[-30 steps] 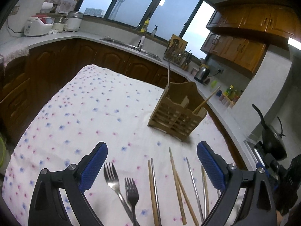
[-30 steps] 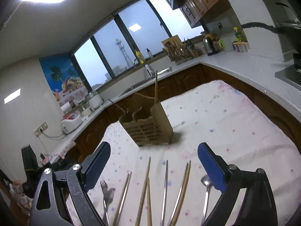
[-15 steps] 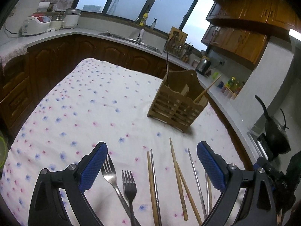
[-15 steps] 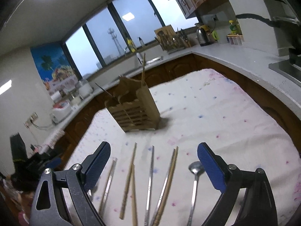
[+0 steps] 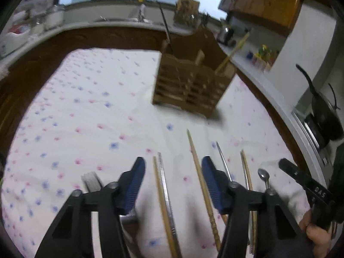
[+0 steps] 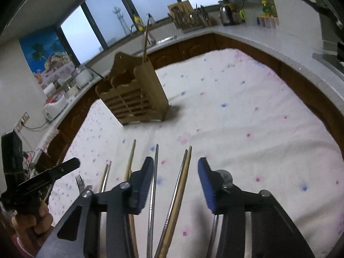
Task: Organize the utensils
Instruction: 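Close the left tool on a wooden chopstick while the right tool grasps another wooden chopstick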
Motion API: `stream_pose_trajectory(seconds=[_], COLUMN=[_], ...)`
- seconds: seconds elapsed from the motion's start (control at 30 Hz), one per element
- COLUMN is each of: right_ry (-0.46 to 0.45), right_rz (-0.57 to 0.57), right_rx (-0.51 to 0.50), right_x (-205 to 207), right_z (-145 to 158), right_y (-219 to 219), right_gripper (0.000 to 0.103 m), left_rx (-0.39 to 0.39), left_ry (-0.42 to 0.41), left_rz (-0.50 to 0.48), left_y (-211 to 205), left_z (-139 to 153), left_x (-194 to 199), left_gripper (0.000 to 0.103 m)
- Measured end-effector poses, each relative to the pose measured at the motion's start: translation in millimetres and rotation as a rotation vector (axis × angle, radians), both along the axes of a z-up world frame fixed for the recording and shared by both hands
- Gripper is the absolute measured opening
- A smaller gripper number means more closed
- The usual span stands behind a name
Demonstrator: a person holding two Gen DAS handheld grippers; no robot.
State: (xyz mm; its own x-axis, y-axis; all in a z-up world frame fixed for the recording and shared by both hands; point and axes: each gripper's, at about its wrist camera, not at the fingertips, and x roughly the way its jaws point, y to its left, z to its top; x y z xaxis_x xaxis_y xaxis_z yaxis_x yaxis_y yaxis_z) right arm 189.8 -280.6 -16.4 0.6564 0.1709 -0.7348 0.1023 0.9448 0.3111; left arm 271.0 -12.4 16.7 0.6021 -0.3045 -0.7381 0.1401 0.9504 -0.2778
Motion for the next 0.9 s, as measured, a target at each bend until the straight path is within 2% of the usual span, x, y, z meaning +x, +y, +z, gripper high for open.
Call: stream_pose_trajectory(seconds=[0.17, 0.27, 0.47, 0.63, 0.73, 0.8, 0.9], right_ry=[0.088, 0.133, 0.196, 0.197, 0.203, 0.209, 0.215], right_rz=[0.023, 0.023, 0.020, 0.028, 0.036, 0.043, 0.048], right_rx=[-0.001, -0.010, -0.037, -0.052, -0.060, -0.065, -0.064], right_x=[17, 25, 36, 41, 43, 40, 39], right_z=[-22, -33, -50, -51, -50, -50, -49], right_y=[2, 4, 4, 6, 5, 2, -1], right_gripper=[0.030, 0.023, 0.016, 0.015, 0.013, 0.010, 0.009], left_rx=[0.018, 0.029, 0.060, 0.072, 0.091, 0.102, 0.148], left_ry=[0.066, 0.099, 0.150, 0.157, 0.173, 0.200, 0.157], left_rz=[-0.040, -0.062, -0.083, -0.093, -0.111, -0.130, -0.171], left_y=[-21, -32, -50, -62, -69, -73, -77], left_z=[-13, -19, -37, -52, -60, -69, -73], left_x=[29, 45, 75, 94, 101, 105, 104], left_gripper=[0.049, 0.048, 0.040, 0.039, 0.033, 0.024, 0.018])
